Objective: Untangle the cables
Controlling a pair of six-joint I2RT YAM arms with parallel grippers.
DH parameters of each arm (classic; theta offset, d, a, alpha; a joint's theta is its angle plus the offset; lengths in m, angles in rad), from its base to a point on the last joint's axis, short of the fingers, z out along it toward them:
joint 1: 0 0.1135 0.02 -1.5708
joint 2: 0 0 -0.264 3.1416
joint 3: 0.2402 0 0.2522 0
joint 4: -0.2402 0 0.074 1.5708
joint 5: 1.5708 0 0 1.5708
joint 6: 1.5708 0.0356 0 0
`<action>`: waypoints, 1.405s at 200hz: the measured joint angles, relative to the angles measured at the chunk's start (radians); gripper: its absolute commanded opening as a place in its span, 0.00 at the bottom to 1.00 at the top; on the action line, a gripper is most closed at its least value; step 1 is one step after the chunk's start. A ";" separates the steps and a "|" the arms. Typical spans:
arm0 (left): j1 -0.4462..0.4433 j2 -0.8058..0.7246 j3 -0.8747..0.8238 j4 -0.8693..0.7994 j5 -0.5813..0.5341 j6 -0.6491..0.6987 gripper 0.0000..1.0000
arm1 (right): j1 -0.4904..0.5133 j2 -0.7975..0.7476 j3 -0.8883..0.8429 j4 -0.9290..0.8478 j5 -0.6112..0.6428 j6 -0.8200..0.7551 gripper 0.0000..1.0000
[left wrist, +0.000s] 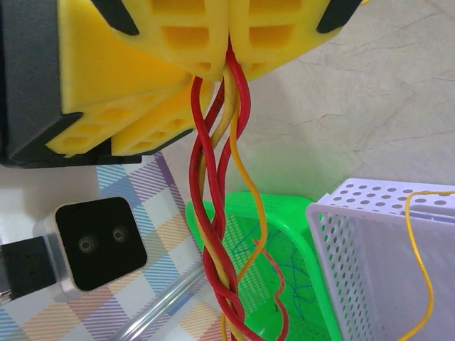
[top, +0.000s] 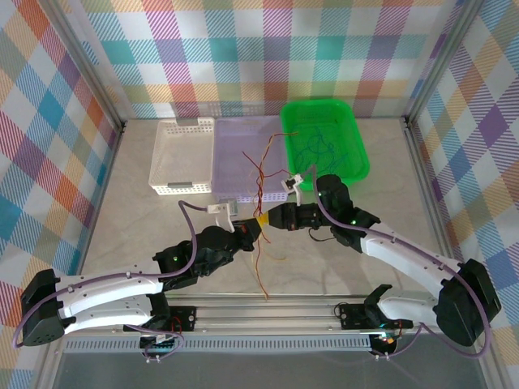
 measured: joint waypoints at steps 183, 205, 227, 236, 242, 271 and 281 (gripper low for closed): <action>0.000 -0.229 -0.052 -0.130 -0.045 0.000 0.00 | -0.040 -0.233 -0.002 -0.223 0.236 -0.134 0.00; 0.009 -0.292 -0.052 -0.207 -0.055 0.004 0.00 | -0.097 -0.275 -0.002 -0.259 0.243 -0.136 0.00; 0.023 -0.346 -0.052 -0.276 -0.061 0.004 0.00 | -0.125 -0.294 -0.004 -0.240 0.216 -0.133 0.04; 0.028 -0.362 -0.052 -0.297 -0.063 0.004 0.00 | -0.126 -0.285 -0.010 -0.210 0.180 -0.126 0.12; 0.030 -0.369 -0.052 -0.304 -0.062 0.003 0.00 | -0.125 -0.274 -0.016 -0.185 0.152 -0.117 0.21; 0.032 -0.359 -0.056 -0.303 -0.048 0.004 0.00 | -0.079 -0.195 -0.042 -0.090 0.077 -0.091 0.49; 0.032 -0.335 -0.056 -0.296 -0.037 0.004 0.00 | -0.042 -0.168 -0.043 -0.071 0.071 -0.089 0.55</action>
